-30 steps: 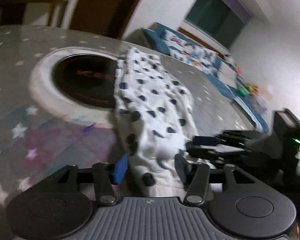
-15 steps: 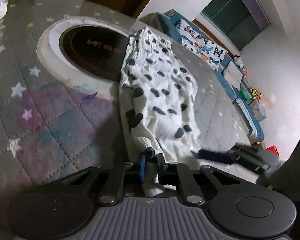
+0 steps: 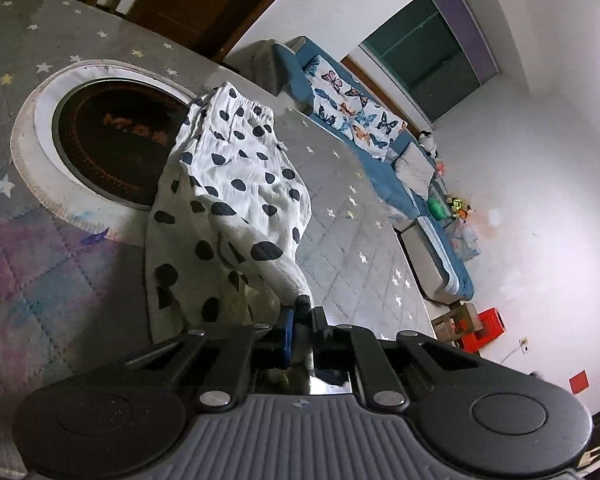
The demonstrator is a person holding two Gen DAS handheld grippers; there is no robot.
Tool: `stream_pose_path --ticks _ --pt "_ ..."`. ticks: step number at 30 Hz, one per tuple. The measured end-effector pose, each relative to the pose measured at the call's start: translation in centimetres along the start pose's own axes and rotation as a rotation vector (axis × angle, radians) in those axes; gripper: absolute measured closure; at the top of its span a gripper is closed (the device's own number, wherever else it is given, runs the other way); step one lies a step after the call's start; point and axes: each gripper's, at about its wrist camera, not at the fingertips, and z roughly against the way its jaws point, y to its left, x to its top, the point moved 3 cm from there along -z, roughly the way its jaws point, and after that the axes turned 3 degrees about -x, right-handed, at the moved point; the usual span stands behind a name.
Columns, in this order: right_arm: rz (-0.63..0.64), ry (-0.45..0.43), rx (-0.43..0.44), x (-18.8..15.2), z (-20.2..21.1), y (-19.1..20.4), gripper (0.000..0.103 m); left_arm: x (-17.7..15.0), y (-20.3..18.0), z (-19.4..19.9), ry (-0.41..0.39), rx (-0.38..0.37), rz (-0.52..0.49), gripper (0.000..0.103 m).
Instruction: Fold clothes
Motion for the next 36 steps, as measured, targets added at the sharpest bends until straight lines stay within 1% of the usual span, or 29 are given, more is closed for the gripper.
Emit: stream_pose_path --ticks 3,5,7,8,9,11,12,14,15,18,21,23,25,27,30,31,33,36 --pt "0.021 0.021 -0.015 -0.3 1.2 -0.8 0.09 -1.1 1.5 -0.2 0.036 0.028 0.005 0.093" --pt "0.033 0.04 -0.002 -0.8 1.1 -0.8 0.09 -2.1 2.7 -0.8 0.078 0.057 0.013 0.093" --pt "0.052 0.068 0.036 -1.4 0.4 -0.2 0.089 -3.3 4.2 -1.7 0.131 0.097 0.025 0.093" --pt "0.07 0.071 0.047 -1.4 0.3 0.1 0.087 -3.8 4.8 -2.1 0.151 0.114 0.035 0.092" --pt "0.087 0.074 0.058 -1.4 0.1 0.5 0.083 -3.9 5.3 -2.1 0.159 0.118 0.042 0.092" --pt "0.107 0.077 0.088 -1.3 0.2 0.6 0.074 -3.8 5.8 -1.8 0.165 0.117 0.043 0.09" --pt "0.11 0.078 0.106 -1.1 0.3 0.5 0.071 -3.6 5.7 -1.5 0.163 0.119 0.029 0.089" --pt "0.08 0.08 0.152 -0.8 1.0 -0.2 0.071 -3.1 5.1 -0.9 0.15 0.124 -0.014 0.089" --pt "0.041 0.084 0.189 -0.7 1.4 -1.0 0.07 -2.7 4.8 -0.5 0.14 0.124 -0.033 0.089" --pt "-0.066 0.07 0.249 -0.2 2.5 -3.4 0.069 -1.7 3.7 0.4 0.109 0.125 -0.092 0.089" --pt "-0.157 0.05 0.217 0.3 2.4 -6.2 0.069 -0.5 2.1 0.9 0.063 0.104 -0.142 0.089" --pt "-0.216 0.037 0.194 0.6 2.2 -8.1 0.068 0.3 1.2 0.3 0.043 0.079 -0.166 0.089" --pt "-0.256 0.031 0.132 0.9 0.9 -10.3 0.068 1.1 0.6 -1.1 0.039 0.064 -0.185 0.089" --pt "-0.299 0.032 0.065 1.3 -1.3 -12.8 0.068 1.5 0.1 -2.9 0.053 0.062 -0.21 0.089" --pt "-0.331 0.017 0.014 1.9 -4.1 -15.1 0.068 1.7 -0.2 -5.9 0.09 0.051 -0.233 0.089" --pt "-0.339 0.016 0.01 2.2 -5.0 -15.7 0.068 1.7 -0.1 -6.7 0.102 0.053 -0.239 0.089" --pt "-0.355 0.014 0.001 2.6 -6.8 -16.7 0.063 1.7 0.1 -8.2 0.122 0.062 -0.25 0.088" --pt "-0.374 0.042 -0.027 2.6 -9.9 -18.0 0.062 1.2 1.1 -9.5 0.159 0.082 -0.245 0.088"
